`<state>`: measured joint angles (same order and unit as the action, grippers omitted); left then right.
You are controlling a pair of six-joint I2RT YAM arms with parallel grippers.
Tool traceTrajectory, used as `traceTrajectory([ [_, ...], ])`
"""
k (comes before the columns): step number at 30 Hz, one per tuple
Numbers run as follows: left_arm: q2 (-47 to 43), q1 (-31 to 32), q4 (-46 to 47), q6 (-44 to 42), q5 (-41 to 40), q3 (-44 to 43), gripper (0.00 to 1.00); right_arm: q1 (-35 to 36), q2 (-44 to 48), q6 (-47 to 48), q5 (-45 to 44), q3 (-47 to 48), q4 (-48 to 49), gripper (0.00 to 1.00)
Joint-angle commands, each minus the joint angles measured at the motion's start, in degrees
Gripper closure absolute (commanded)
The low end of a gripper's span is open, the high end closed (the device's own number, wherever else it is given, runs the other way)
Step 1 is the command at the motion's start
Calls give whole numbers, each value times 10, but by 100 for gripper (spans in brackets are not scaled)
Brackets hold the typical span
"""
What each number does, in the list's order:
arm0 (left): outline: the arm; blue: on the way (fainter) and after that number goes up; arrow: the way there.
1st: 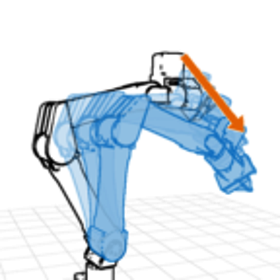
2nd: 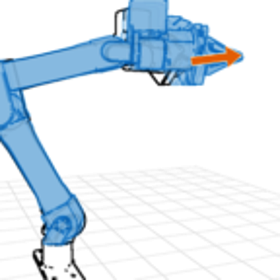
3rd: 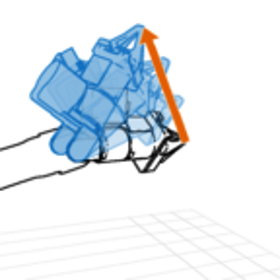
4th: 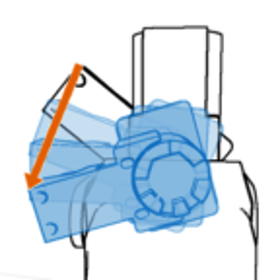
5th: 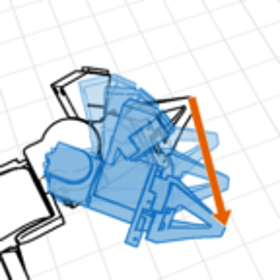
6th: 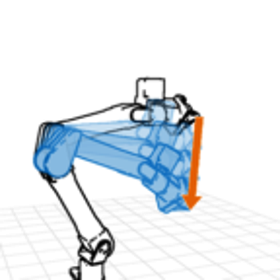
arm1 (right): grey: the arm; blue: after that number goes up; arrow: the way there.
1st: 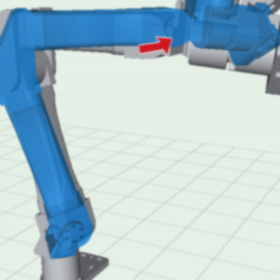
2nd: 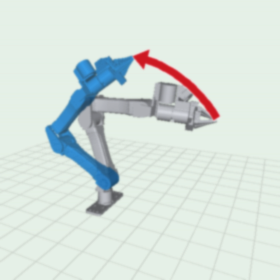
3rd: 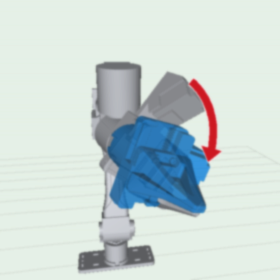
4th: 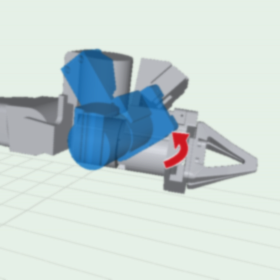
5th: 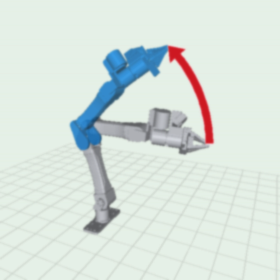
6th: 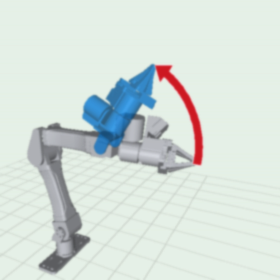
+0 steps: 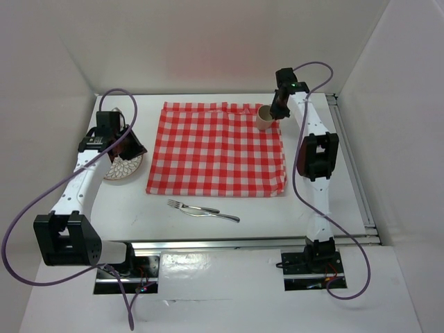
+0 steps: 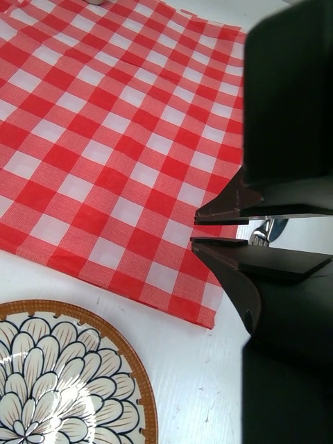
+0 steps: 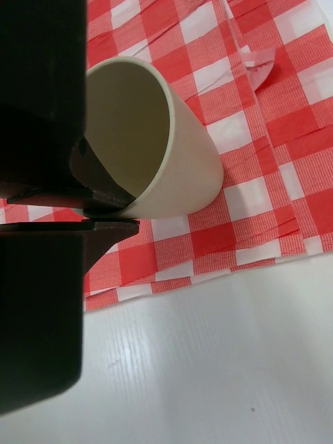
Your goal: Set the dinner table for one person
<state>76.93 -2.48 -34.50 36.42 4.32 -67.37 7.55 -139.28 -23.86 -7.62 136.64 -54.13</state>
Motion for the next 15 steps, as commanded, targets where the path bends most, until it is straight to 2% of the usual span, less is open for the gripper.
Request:
traceTrajectory([
  [1, 6, -3, 22, 8, 1, -4, 69, -3, -6, 8, -2, 32, 24, 100],
  [7, 11, -3, 22, 8, -4, -4, 69, -3, -16, 8, 6, 32, 36, 100],
  [10, 11, -3, 22, 8, -10, -4, 69, -3, -10, 3, 12, 32, 50, 68],
  [11, 11, -3, 22, 8, -10, -4, 69, -3, -10, 3, 18, 32, 55, 53],
  [15, 11, -3, 17, 8, -10, -4, 69, -3, -5, -2, 41, 54, 72, 34],
])
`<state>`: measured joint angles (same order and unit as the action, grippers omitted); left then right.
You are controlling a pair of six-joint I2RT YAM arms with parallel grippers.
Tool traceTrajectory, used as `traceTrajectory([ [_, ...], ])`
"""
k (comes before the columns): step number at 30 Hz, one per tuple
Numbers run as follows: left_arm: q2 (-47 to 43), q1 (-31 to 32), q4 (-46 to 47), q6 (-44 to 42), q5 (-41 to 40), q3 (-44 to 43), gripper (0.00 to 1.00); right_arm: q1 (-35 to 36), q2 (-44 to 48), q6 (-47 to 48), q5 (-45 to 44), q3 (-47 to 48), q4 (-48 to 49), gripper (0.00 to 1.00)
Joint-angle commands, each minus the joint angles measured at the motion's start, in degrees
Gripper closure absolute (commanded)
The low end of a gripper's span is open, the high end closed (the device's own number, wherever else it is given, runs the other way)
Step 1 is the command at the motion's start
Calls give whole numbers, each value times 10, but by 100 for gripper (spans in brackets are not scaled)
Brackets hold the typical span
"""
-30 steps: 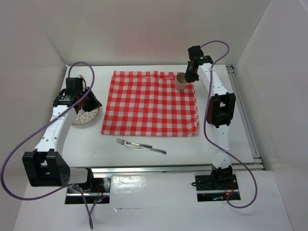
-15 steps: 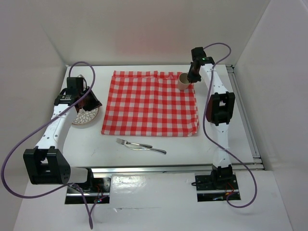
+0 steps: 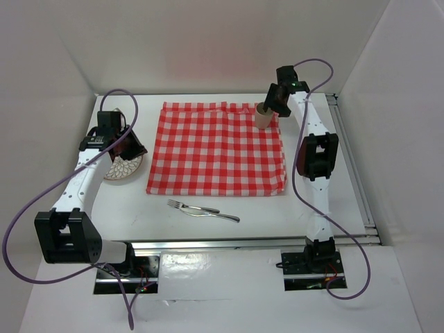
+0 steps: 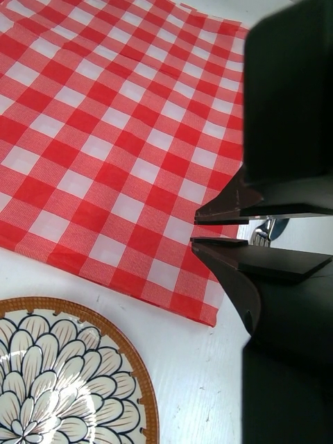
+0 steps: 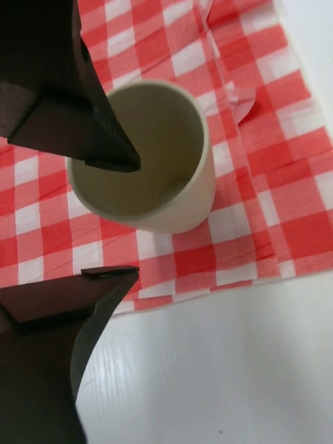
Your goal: Set the dinner table for one person
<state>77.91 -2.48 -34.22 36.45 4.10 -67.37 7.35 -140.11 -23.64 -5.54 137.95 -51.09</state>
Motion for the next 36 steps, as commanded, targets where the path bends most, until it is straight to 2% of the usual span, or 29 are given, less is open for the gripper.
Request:
traceTrajectory([
  [1, 1, -3, 14, 7, -8, -4, 67, -1, 4, -11, 25, 41, 47, 31],
  [3, 1, -3, 8, 7, -19, -4, 66, -1, 9, -11, 31, 41, 54, 24],
  [6, 1, -3, -7, 7, -51, -9, 57, -1, 42, -16, 31, 41, 54, 13],
  [8, 1, -12, -23, 13, -78, -15, 38, -1, 65, -23, 31, 41, 54, 10],
  [11, 18, -65, -45, 25, -85, -29, 34, 4, 138, -23, 52, 18, 67, 3],
  [12, 35, -78, -58, 37, -99, -42, 22, 4, 159, -23, 52, 8, 72, 1],
  [14, 54, -114, -82, 49, -105, -48, 14, 16, 228, -23, 52, -40, 96, 1],
  [17, 78, -159, -88, 64, -85, -34, 14, 32, 317, -18, 52, -133, 136, 1],
  [23, 110, -226, -30, 95, -15, 14, 13, 63, 420, -18, 52, -264, 155, 1],
  [29, 167, -240, 19, 136, -22, 25, 15, 90, 483, -18, 59, -381, 172, 0],
  [34, 228, -246, 56, 162, 6, 10, 17, 83, 559, -37, 59, -474, 172, 0],
  [36, 251, -246, 63, 162, 17, 10, 26, 65, 589, -37, 66, -508, 164, 0],
])
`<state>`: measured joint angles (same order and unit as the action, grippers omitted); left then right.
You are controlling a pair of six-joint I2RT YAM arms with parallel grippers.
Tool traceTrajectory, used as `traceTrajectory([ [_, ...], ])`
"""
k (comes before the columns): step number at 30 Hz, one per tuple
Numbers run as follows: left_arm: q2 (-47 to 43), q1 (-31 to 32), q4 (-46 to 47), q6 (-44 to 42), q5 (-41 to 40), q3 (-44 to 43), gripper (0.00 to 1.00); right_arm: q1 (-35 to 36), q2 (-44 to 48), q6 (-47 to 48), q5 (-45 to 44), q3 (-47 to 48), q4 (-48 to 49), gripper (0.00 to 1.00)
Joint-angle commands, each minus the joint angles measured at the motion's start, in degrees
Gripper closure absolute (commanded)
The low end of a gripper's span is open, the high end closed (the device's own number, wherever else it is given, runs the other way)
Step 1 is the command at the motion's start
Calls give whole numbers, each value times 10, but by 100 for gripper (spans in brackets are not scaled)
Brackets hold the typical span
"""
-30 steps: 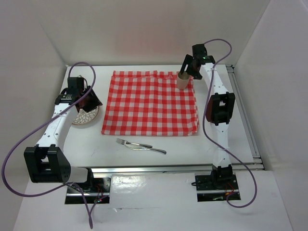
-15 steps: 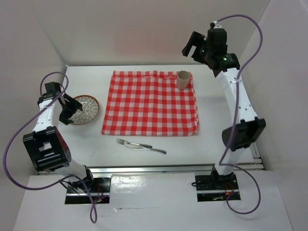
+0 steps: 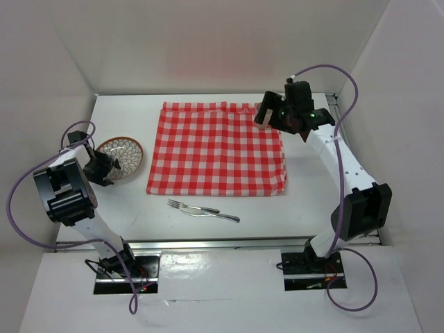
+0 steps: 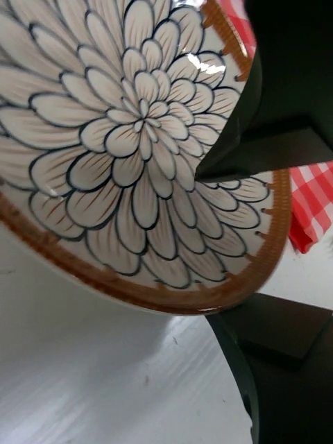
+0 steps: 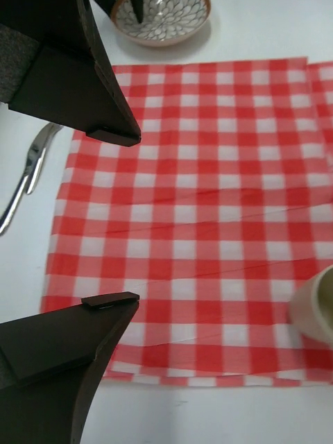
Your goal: Set the dinner table for one person
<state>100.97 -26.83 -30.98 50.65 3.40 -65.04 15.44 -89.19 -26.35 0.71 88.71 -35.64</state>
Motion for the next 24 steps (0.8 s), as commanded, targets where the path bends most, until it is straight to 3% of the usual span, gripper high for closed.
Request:
traceTrajectory([
  [1, 26, -2, 38, 25, 24, -13, 28, -16, 88, -10, 3, -23, 9, 0],
  [5, 39, -2, 51, 37, 36, -1, 46, -42, 113, -10, 3, -35, -13, 0],
  [7, 39, -2, 59, 37, 42, 4, 66, -49, 113, -10, 3, -42, -20, 0],
  [8, 32, -2, 59, 37, 48, 10, 84, -49, 113, -10, 3, -42, -20, 0],
  [10, 19, -2, 59, 37, 48, 10, 100, -55, 118, -10, 3, -42, -31, 0],
  [18, -123, 12, 20, -27, 86, -89, 100, -55, 146, -5, 9, -48, -57, 0],
  [24, -133, 76, -16, -76, 137, -190, 100, -55, 171, 2, -13, -63, -92, 0],
])
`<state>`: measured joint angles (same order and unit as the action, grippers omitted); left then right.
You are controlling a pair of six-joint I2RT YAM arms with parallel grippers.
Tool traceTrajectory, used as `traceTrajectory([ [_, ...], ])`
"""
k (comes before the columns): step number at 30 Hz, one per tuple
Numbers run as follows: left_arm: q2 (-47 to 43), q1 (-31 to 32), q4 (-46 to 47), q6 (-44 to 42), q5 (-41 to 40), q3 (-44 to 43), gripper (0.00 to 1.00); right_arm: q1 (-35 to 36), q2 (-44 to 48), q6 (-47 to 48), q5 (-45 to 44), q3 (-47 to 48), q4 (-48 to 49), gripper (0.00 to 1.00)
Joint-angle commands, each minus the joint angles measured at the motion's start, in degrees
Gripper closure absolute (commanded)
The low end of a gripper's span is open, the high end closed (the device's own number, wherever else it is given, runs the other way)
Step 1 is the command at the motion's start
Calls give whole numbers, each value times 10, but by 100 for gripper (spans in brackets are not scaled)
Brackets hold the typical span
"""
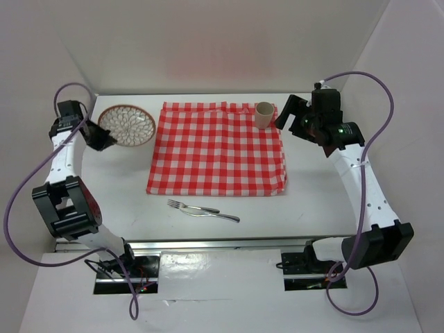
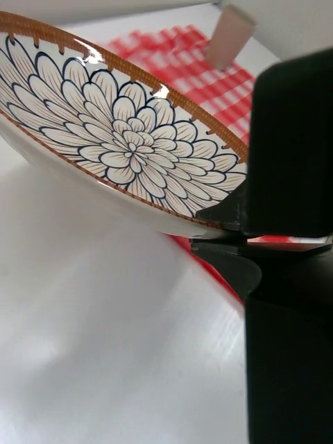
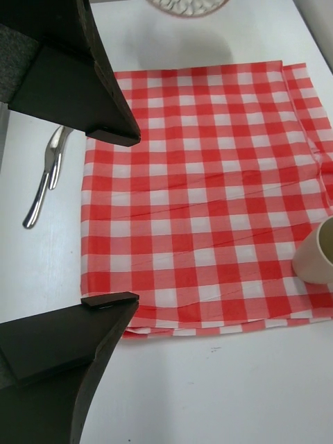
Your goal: Set the dinner table for one person
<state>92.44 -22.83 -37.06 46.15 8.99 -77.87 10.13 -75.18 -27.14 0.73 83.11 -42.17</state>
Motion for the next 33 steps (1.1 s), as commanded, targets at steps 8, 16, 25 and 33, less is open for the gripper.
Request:
traceTrajectory([
  [8, 19, 250, 105, -45, 127, -72, 100, -2, 49, 4, 15, -26, -27, 0],
  [16, 156, 340, 174, -25, 209, -127, 100, -7, 59, 4, 4, -26, -44, 0],
  [25, 230, 359, 203, -25, 197, -130, 100, -13, 59, 4, -1, -50, -49, 0],
  [33, 276, 365, 183, -19, 163, -142, 100, -18, 48, 9, 9, -66, -37, 0],
])
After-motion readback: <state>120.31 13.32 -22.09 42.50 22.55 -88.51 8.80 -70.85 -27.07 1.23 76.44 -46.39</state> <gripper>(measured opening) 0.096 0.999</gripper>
